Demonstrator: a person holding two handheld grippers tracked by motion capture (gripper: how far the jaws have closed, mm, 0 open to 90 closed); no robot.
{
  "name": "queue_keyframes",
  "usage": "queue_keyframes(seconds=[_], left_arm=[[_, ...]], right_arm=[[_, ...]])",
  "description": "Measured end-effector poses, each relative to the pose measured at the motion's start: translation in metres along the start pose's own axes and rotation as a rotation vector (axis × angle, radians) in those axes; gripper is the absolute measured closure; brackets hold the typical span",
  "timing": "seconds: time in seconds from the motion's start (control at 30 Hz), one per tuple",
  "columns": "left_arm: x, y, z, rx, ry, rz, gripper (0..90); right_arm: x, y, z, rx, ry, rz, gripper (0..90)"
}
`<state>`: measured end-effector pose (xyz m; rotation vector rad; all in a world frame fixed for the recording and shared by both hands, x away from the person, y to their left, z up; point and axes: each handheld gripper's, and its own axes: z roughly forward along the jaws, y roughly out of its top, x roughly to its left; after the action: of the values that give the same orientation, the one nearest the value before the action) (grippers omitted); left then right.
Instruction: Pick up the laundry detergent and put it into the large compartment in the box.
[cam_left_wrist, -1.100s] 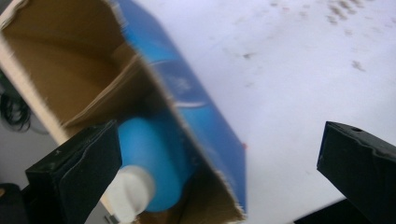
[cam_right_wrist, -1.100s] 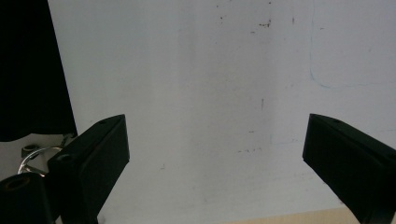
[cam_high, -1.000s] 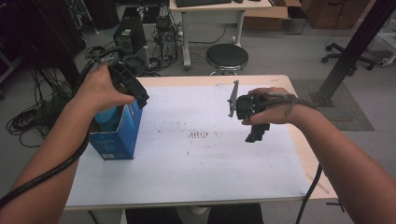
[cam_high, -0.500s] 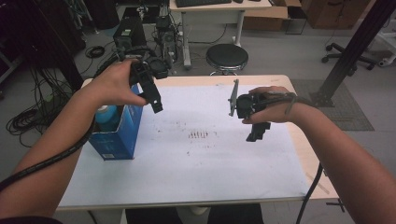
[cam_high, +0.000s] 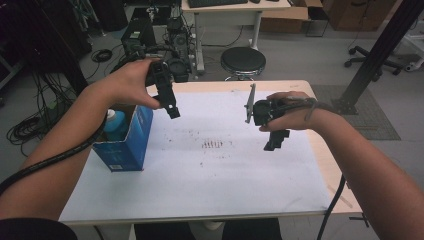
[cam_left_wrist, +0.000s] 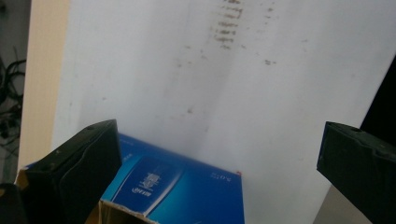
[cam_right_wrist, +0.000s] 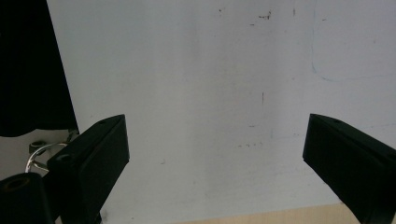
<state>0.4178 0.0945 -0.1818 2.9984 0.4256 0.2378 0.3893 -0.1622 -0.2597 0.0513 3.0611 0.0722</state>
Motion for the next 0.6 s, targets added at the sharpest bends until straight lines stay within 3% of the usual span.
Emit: queue_keyframes(seconds=[0.07, 0.1, 0.27, 0.6], left_arm=[[-0.001, 0.002, 0.000, 0.005, -0.009, 0.016, 0.2], [-0.004, 0.003, -0.001, 0.003, -0.006, 0.044, 0.2], [-0.007, 0.005, -0.002, 0.013, -0.029, 0.069, 0.2], [-0.008, 0.010, 0.001, 0.024, -0.030, 0.079, 0.2]], right_arm=[[0.000, 0.000, 0.000, 0.002, 0.001, -0.003, 6.7], [0.000, 0.000, 0.000, 0.001, 0.001, -0.008, 6.7], [0.000, -0.001, -0.001, -0.003, 0.001, -0.012, 6.5], [-0.007, -0.010, 0.002, 0.001, -0.001, 0.003, 6.5]])
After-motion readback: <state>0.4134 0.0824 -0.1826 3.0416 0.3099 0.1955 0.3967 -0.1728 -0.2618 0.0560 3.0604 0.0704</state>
